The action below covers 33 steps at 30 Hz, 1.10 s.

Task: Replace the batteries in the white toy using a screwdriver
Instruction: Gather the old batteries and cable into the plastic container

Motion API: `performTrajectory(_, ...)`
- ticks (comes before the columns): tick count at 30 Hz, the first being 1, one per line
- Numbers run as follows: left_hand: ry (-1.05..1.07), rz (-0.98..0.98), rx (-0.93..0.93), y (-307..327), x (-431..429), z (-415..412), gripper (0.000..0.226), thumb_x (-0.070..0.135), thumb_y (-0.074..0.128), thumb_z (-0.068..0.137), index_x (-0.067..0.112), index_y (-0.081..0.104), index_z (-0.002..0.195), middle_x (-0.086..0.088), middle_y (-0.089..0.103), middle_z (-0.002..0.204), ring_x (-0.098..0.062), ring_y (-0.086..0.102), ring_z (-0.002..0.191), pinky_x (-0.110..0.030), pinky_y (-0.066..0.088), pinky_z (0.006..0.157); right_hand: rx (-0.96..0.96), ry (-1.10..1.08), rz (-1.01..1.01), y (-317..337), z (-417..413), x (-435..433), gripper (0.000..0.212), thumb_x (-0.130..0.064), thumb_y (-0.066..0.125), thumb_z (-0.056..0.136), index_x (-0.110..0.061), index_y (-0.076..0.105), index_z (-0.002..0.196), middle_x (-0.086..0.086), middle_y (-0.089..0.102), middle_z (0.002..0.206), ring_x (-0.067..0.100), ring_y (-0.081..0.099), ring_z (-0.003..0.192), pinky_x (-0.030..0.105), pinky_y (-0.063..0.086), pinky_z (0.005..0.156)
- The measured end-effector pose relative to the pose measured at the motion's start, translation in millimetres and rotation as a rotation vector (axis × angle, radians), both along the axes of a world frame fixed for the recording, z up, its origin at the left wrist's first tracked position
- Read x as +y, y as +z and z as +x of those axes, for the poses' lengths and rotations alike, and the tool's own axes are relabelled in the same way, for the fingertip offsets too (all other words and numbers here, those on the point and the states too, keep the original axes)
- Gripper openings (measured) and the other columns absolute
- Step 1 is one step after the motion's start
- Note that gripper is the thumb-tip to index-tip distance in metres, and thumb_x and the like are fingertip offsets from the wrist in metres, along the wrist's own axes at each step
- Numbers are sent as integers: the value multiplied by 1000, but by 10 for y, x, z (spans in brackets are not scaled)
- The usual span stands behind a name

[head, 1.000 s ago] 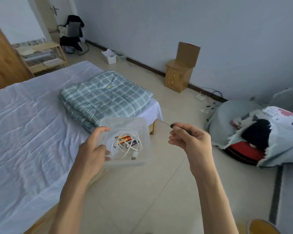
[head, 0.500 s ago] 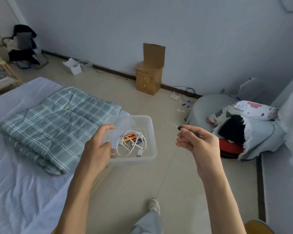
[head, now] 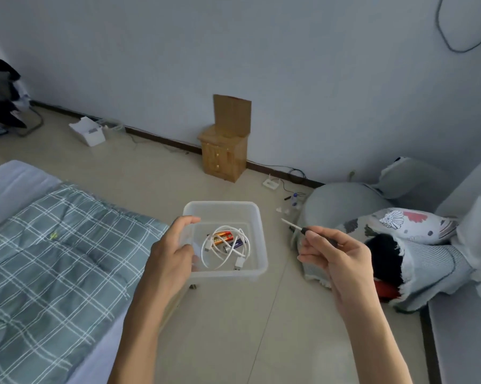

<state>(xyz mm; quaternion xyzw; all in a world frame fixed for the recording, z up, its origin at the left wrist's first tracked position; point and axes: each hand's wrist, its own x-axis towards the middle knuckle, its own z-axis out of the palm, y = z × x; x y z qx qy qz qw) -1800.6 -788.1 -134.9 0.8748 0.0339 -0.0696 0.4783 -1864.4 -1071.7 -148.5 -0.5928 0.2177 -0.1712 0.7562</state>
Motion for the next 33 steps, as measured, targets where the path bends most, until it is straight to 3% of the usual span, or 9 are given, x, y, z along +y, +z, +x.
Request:
performTrajectory(6, 29, -55, 32, -96, -310, 813, 68, -6, 44, 93, 52, 64, 122, 14, 65, 103, -19, 79, 75, -52, 66, 82, 46, -23, 23, -140, 847, -329, 9, 3, 74, 97, 1, 82, 101, 15, 77, 78, 18, 74, 67, 25, 65, 63)
performTrajectory(10, 52, -82, 39, -175, -524, 1421, 69, -7, 41, 93, 51, 65, 122, 2, 68, 104, -18, 79, 76, -50, 68, 79, 48, 22, 22, -263, 1548, -484, 9, 3, 74, 97, 1, 82, 100, 18, 76, 79, 23, 73, 68, 29, 67, 65)
performTrajectory(13, 84, -96, 4, -207, -736, 2022, 70, -8, 41, 92, 49, 66, 125, -4, 71, 107, -3, 74, 74, -23, 60, 67, 38, 73, 30, -309, 2237, -654, 9, 4, 74, 97, 1, 82, 99, 18, 75, 78, 23, 73, 68, 29, 66, 65)
performTrajectory(15, 108, -66, -42, -154, -883, 2434, 68, -10, 43, 92, 41, 65, 130, -4, 69, 94, 5, 67, 66, -10, 48, 59, 14, 94, 13, -252, 2746, -807, 9, 3, 74, 98, 0, 82, 98, 15, 76, 77, 22, 73, 68, 27, 65, 64)
performTrajectory(18, 140, -6, -57, -62, -1038, 2991, 67, -8, 46, 91, 43, 64, 130, -2, 61, 75, -3, 57, 54, -24, 46, 60, -18, 102, 14, -76, 3430, -1054, 7, 1, 75, 98, -2, 82, 98, 13, 76, 77, 21, 73, 67, 29, 67, 66)
performTrajectory(21, 189, -9, -67, 13, -1168, 3518, 67, -5, 47, 90, 51, 63, 123, -5, 61, 75, -8, 52, 54, -35, 48, 63, -41, 155, 39, 21, 4004, -1209, 6, 1, 75, 97, 0, 81, 99, 13, 75, 76, 22, 72, 66, 31, 69, 69)
performTrajectory(27, 226, -7, -23, -13, -1417, 4242, 66, -6, 47, 91, 48, 63, 124, 0, 72, 88, -1, 64, 67, -33, 50, 67, 38, 186, 82, -140, 4808, -1399, 8, 3, 73, 98, 3, 81, 101, 15, 75, 77, 23, 72, 67, 30, 67, 66)
performTrajectory(31, 233, 19, 3, -84, -1489, 4822, 66, -7, 47, 92, 48, 63, 124, -1, 71, 85, 6, 64, 67, -11, 44, 57, 61, 165, 95, -244, 5378, -1531, 8, 4, 73, 97, 4, 80, 101, 16, 75, 77, 25, 72, 67, 31, 68, 66)
performTrajectory(33, 229, 26, 14, -128, -1521, 5127, 67, -6, 47, 92, 50, 63, 124, 0, 68, 83, 4, 63, 66, -12, 44, 56, 73, 163, 105, -290, 5699, -1558, 8, 4, 73, 97, 3, 80, 101, 17, 75, 77, 24, 72, 66, 30, 68, 65)
